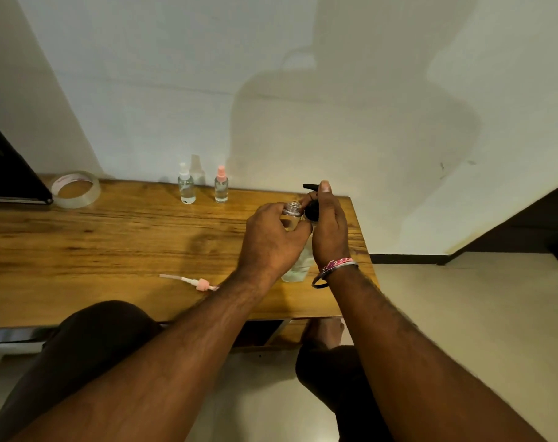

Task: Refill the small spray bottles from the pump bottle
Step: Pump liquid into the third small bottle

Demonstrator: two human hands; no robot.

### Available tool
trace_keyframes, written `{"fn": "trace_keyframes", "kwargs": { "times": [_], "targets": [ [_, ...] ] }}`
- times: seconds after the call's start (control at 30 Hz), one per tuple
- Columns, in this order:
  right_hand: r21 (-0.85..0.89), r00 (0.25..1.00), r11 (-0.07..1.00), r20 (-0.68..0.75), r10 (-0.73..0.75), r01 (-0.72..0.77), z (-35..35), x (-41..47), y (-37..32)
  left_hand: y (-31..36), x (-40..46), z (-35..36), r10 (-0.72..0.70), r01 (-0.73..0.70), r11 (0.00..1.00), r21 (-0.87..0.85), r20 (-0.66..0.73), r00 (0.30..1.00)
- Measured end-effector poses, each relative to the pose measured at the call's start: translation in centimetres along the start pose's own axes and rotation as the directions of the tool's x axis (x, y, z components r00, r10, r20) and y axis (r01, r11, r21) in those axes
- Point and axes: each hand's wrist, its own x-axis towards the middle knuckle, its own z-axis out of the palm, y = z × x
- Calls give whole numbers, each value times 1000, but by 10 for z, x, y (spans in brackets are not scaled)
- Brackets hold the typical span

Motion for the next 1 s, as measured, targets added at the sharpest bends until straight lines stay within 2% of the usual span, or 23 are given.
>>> {"fn": "trace_keyframes", "kwargs": {
  "times": [0.17, 0.33, 0.47, 0.7, 0.9, 1.0],
  "targets": [
    [71, 997, 994, 3, 81, -81, -15, -3, 1, 7, -3, 9, 3, -3, 998, 64, 3, 1000],
    [125, 995, 988, -15, 96, -93, -14, -7, 0, 12, 4, 2, 9, -12, 991, 134, 22, 1000],
    [139, 994, 984, 0, 113, -112, -13, -10, -3, 17, 20, -10, 111, -130, 968, 216, 97, 989],
    [102, 979, 977, 91, 180, -189, -18, -10, -13, 8, 25, -15, 212, -245, 947, 208, 169, 963],
    [93, 981, 978, 78, 179, -186, -17, -5, -10, 7, 32, -17, 199, -247, 933, 261, 197, 960],
    [76, 979, 981, 117, 169, -179, -19, -3, -12, 10, 34, -16, 206, -254, 918, 304, 180, 962]
  ]
}}
